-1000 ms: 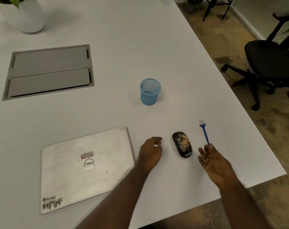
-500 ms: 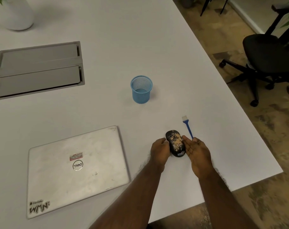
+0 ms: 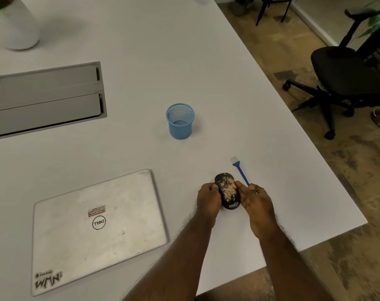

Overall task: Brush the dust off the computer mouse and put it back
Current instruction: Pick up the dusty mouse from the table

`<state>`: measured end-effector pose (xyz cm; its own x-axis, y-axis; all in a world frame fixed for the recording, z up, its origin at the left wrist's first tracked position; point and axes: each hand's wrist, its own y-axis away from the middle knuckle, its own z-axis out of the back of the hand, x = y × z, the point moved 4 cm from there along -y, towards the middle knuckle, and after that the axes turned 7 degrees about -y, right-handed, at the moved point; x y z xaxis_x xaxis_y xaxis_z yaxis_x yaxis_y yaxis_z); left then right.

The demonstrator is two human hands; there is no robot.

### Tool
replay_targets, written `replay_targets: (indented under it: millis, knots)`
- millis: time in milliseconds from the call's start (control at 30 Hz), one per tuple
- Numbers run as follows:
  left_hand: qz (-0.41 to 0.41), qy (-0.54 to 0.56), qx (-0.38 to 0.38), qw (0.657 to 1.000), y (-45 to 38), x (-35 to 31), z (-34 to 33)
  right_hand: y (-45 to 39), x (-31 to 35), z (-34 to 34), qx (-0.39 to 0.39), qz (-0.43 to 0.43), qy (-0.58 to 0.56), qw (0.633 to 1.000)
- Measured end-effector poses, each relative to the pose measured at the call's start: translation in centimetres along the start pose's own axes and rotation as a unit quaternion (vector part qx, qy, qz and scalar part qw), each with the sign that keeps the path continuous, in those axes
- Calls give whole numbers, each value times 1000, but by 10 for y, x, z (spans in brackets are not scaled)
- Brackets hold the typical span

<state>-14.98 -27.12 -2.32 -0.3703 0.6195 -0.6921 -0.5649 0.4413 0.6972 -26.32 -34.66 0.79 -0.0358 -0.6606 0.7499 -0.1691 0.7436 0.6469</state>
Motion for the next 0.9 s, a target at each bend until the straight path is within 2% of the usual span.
replay_targets:
  millis: [267,533,733,900]
  knots:
    - [31,79,42,996,-2,2,-4,11,3,0,1,2,10,1000]
    - [78,268,102,955,12,5,-4,31,6,7,21,5,-6,1000]
    - [64,328,183,925,40,-6,2,61,24,11,33,29,-6,999]
    - [85,332,272,899,67,-16,12,94,39,15,44,37,-14,998]
